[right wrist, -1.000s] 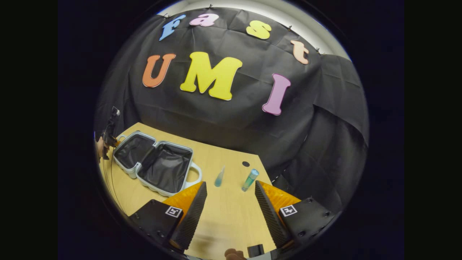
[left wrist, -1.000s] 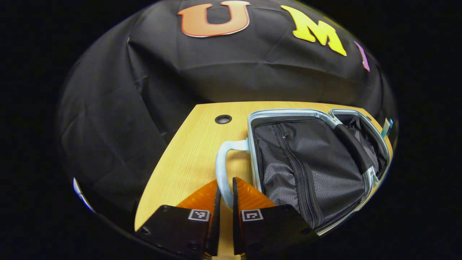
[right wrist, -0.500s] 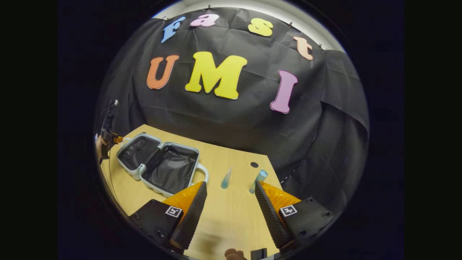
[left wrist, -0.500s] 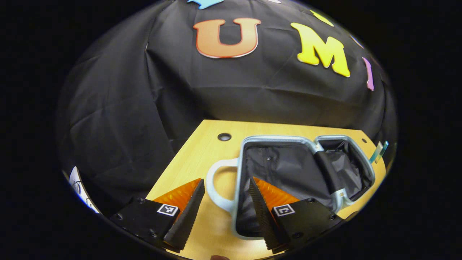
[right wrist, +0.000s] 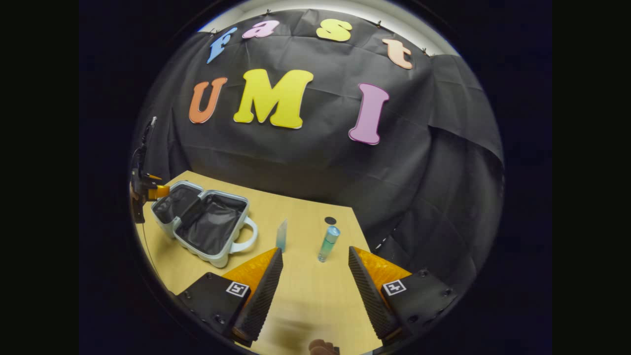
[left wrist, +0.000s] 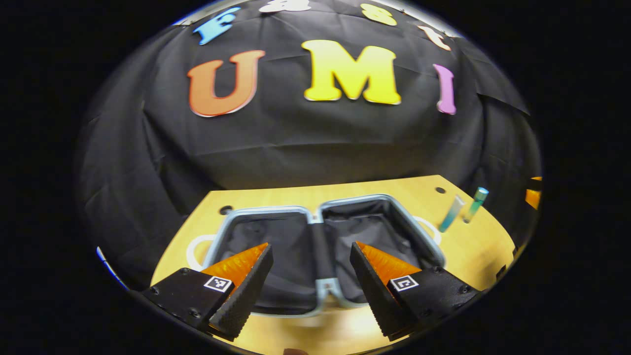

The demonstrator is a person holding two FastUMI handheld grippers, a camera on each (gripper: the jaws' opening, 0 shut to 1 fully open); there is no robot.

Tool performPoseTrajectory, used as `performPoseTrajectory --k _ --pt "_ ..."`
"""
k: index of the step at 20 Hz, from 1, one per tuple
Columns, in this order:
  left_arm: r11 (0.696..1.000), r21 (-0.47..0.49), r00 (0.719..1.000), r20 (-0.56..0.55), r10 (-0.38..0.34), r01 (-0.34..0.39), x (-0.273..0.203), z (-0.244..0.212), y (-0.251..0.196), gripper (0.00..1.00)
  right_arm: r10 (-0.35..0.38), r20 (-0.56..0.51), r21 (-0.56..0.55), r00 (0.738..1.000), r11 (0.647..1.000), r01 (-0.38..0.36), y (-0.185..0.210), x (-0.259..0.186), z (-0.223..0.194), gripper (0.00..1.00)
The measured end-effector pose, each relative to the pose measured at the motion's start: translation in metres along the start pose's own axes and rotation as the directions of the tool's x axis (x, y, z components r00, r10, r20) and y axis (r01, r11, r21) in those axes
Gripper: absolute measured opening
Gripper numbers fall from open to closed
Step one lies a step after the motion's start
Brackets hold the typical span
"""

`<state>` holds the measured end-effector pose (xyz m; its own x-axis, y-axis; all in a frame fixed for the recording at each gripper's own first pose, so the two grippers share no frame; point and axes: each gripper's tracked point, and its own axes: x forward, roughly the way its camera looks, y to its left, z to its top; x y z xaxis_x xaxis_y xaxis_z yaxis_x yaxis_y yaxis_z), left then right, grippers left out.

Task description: First open the suitcase, pack the skin care products into it, and then close the suitcase.

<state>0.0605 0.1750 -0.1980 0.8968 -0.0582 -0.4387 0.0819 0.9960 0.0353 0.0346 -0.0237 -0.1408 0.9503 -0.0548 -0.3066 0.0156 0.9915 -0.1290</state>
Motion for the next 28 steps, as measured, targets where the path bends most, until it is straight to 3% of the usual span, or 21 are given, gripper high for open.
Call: performPoseTrajectory --k 3,8,12,16,20,22,28 --pt "0.994 0.050 0.995 -0.010 -0.099 0.099 0.013 0.003 -0.083 1.00 -0.016 0.005 -0.023 1.000 1.000 0.016 -0.036 0.011 -0.008 0.80" --pt "0.960 0.077 0.963 -0.048 -0.266 0.269 0.033 -0.003 -0.220 1.00 -0.016 -0.042 -0.029 0.999 0.999 0.015 -0.083 0.030 -0.031 0.80" --pt "0.943 0.078 0.944 -0.085 -0.318 0.324 0.063 -0.015 -0.290 1.00 0.000 -0.082 -0.025 0.997 1.000 -0.002 -0.106 0.048 -0.051 0.80" --pt "0.957 0.055 0.952 -0.138 -0.275 0.284 0.119 -0.033 -0.311 1.00 0.028 -0.118 -0.032 0.993 0.999 -0.032 -0.119 0.066 -0.068 0.80" --pt "0.978 0.069 0.968 -0.168 -0.184 0.198 0.170 -0.047 -0.304 0.98 0.044 -0.159 -0.029 0.986 0.998 -0.049 -0.129 0.085 -0.088 0.80" --pt "0.981 0.061 0.969 -0.174 -0.174 0.187 0.187 -0.049 -0.305 0.97 0.044 -0.188 -0.017 0.981 0.999 -0.049 -0.129 0.094 -0.100 0.80" --pt "0.978 0.082 0.973 -0.149 -0.176 0.190 0.211 -0.043 -0.316 0.81 0.066 -0.208 0.007 0.976 0.998 -0.066 -0.114 0.133 -0.105 0.80"
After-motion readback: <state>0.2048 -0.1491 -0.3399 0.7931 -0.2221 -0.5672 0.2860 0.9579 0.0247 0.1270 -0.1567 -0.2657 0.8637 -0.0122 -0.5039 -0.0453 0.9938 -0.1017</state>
